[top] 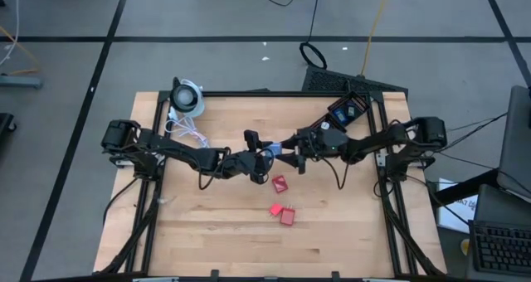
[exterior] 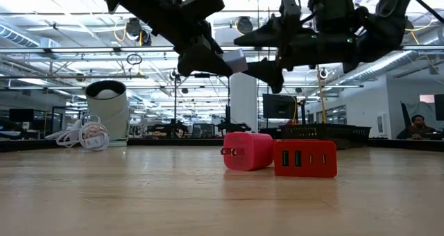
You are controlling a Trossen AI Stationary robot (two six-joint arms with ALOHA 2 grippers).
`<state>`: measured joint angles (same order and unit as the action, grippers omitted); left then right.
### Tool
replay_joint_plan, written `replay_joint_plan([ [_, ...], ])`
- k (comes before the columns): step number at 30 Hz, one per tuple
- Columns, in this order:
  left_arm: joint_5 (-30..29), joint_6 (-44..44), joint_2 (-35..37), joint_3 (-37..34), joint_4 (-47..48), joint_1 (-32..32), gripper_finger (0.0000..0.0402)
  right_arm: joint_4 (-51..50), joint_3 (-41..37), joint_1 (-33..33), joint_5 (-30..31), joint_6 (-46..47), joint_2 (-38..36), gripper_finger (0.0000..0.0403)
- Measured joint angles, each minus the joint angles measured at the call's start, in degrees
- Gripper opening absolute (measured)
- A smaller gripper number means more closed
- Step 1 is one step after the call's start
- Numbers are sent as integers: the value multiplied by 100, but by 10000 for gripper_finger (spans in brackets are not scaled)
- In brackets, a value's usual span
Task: Pick & Place Office items
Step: Put the big light blue charger adapter into the bottom black bin
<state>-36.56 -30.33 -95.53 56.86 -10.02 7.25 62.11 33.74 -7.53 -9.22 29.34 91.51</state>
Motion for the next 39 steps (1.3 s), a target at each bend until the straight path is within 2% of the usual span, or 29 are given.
replay_joint_plan([
  [11,-6,2,2,0,79,0,210,-31,196,0,-1,69,251,238],
  [24,-27,-132,2,0,109,0,210,-63,196,-7,38,420,251,132],
  [28,-10,-58,2,0,111,0,226,-61,196,-5,17,400,251,129],
  [33,49,545,2,0,95,16,246,-15,196,-32,-67,148,251,119],
  [39,94,1081,273,0,171,234,263,71,208,-152,-639,82,238,117],
])
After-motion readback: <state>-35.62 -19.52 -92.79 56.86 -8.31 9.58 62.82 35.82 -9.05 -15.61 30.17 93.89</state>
